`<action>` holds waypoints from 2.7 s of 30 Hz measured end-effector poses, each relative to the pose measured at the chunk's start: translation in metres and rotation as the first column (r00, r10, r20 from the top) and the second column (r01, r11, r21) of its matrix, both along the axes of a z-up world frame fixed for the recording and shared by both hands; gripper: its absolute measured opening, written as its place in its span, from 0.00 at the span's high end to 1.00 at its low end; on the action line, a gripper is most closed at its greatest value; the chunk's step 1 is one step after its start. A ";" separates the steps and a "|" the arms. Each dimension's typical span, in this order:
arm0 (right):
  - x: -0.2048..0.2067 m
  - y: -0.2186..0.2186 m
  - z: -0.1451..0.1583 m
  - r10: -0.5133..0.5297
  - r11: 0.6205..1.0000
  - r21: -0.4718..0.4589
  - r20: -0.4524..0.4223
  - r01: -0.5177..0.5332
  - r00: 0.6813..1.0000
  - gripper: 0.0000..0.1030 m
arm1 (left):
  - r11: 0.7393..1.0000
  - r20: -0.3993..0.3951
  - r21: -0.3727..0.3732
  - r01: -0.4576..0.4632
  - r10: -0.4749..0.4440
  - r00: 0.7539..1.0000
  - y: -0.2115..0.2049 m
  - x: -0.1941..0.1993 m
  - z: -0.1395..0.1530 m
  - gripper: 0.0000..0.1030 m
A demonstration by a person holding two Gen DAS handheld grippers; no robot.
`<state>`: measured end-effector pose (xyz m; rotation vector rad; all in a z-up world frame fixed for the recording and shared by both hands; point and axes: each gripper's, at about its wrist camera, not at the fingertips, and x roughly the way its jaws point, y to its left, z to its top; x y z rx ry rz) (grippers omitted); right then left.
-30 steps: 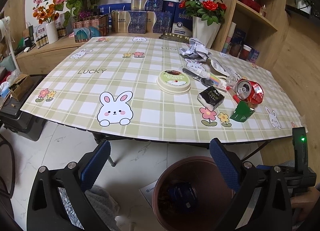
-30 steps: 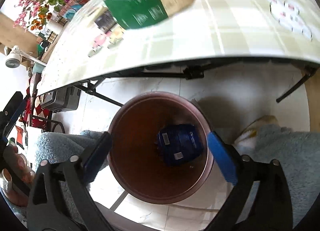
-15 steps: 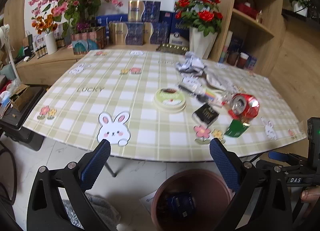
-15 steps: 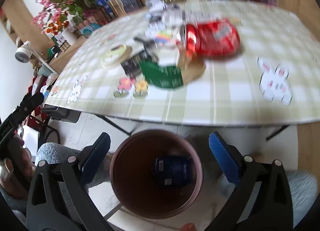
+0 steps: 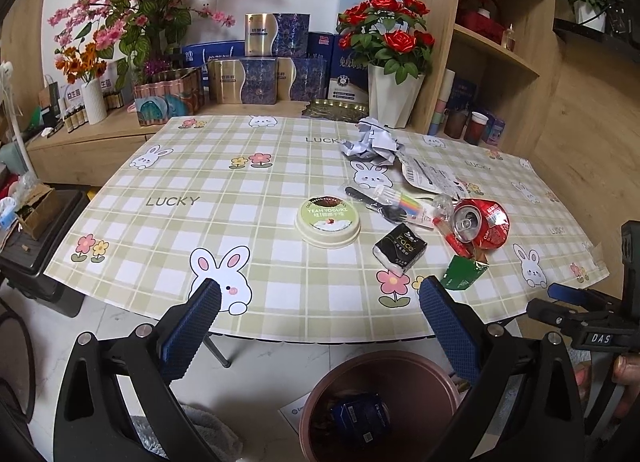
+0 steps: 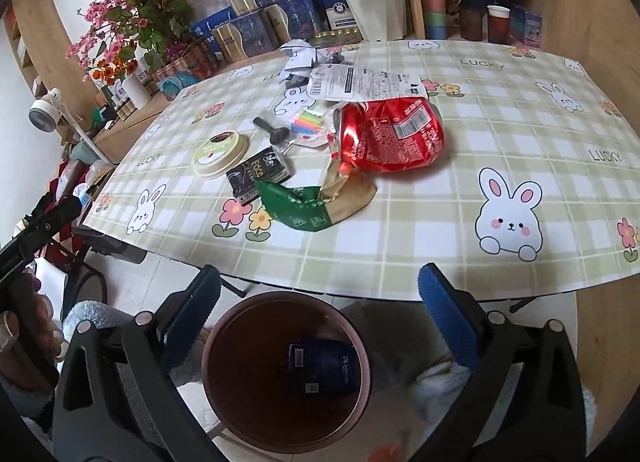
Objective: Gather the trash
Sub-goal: 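Move the right gripper to the red soda can and grasp it, then lift the red can with the right gripper while the left gripper grasps the green-gold wrapper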
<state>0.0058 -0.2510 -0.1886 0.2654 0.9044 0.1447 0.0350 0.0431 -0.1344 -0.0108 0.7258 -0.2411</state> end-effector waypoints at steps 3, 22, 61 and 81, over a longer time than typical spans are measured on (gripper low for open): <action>0.002 -0.006 0.000 -0.016 1.000 -0.020 -0.009 0.016 1.000 0.06 | 1.000 -0.005 0.001 0.004 -0.004 1.000 -0.001 0.003 -0.002 0.06; 0.033 -0.061 -0.008 -0.091 0.989 -0.117 -0.016 0.089 0.996 0.06 | 1.000 -0.042 0.013 0.023 -0.022 0.999 -0.010 0.028 -0.017 0.06; 0.143 -0.095 -0.041 -0.116 0.971 0.209 -0.019 0.118 0.993 0.72 | 0.991 -0.167 -0.054 0.123 -0.130 0.977 -0.051 0.089 -0.056 0.06; 0.103 -0.110 -0.011 -0.212 0.962 0.189 0.064 0.197 0.975 0.74 | 0.876 -0.178 -0.069 0.477 -0.482 0.858 -0.167 0.079 -0.080 0.17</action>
